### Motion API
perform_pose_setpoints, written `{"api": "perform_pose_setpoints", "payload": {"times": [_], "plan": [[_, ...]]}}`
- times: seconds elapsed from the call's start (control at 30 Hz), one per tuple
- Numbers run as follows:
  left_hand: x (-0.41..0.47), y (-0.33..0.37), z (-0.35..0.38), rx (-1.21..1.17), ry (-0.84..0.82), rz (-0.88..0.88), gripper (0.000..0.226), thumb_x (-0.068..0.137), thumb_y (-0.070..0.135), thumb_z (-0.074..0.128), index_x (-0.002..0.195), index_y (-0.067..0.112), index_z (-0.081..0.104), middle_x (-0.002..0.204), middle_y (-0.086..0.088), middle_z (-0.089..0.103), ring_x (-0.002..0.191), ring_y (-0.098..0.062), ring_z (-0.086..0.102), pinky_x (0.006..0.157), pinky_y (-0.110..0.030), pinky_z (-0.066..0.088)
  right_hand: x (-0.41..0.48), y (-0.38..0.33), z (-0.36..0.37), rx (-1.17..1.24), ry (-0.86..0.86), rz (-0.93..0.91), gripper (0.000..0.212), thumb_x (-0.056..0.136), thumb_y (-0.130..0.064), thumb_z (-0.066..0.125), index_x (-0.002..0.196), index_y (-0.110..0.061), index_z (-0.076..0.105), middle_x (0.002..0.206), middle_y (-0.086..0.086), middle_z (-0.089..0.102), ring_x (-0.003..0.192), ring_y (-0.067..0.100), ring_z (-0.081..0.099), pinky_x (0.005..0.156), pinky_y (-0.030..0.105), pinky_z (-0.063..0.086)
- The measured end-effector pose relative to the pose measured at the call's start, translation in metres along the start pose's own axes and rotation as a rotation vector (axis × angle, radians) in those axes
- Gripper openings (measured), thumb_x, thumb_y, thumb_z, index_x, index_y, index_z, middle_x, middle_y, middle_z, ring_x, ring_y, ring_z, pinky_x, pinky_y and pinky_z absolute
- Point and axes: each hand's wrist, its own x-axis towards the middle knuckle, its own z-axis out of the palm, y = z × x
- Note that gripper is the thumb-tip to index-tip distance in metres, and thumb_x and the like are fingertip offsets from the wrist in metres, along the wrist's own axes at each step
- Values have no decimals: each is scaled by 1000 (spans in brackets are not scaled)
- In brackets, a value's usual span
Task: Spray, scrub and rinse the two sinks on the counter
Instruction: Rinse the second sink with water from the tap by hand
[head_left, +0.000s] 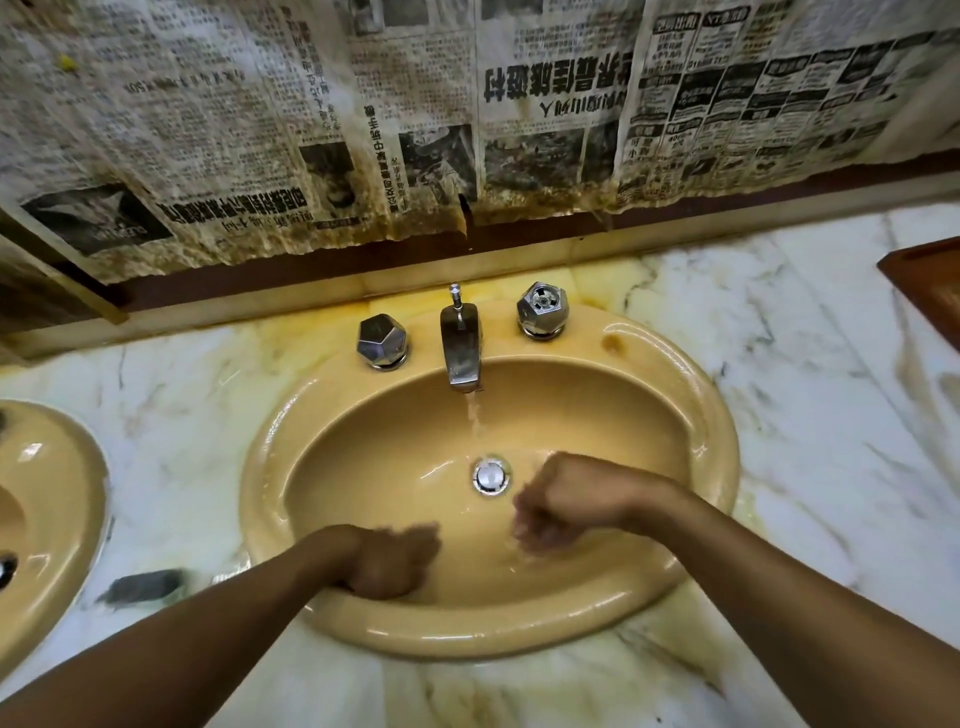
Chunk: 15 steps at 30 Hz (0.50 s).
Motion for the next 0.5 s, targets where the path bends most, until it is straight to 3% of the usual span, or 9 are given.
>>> {"api": "perform_pose_setpoints", "payload": {"times": [0.07,0.1,0.17,0.23,0.3,0.43,0.5], "plan": [[8,25,-14,-473,-33,97,45,108,19,43,153,23,49,146,14,50,133,-8,49,98,-14,38,-15,26,-1,-700,35,109,37,105,-35,45,111,-9,71,102,9,68,92,27,59,80,31,51],[13,37,-23,-688,37,113,37,105,12,48,137,19,66,128,5,66,116,-15,63,85,-16,45,-22,38,-1,-842,39,176,43,105,-43,40,118,-12,68,117,9,68,102,26,60,90,35,50],[24,51,-44,-1131,258,114,26,104,7,49,108,7,75,106,-13,73,91,-21,68,78,-26,54,-28,56,-3,-975,44,220,56,106,-51,25,135,-18,60,146,6,56,130,25,53,109,41,38],[35,55,-72,-1683,385,94,26,107,10,47,99,4,71,100,-17,72,91,-26,71,83,-35,59,-23,60,-3,-1058,38,221,65,105,-55,17,149,-22,50,163,3,37,149,20,33,121,45,20],[39,55,-101,-2117,404,124,32,110,18,46,97,4,71,94,-17,74,84,-27,74,79,-37,61,-14,47,8,-1011,-56,220,65,105,-56,18,155,-21,40,167,5,27,155,20,21,123,49,12],[36,77,-122,-2296,259,216,34,109,23,45,93,7,70,80,-11,71,65,-21,71,65,-31,61,-13,2,36,-865,-330,53,55,111,-30,25,156,1,33,164,23,28,152,36,24,111,31,17],[25,97,-113,-2184,90,291,32,109,21,42,100,5,68,88,-14,73,74,-21,73,72,-29,60,-16,-6,21,-907,-268,41,56,111,-30,32,156,2,29,166,18,25,155,31,21,112,27,18]]}}
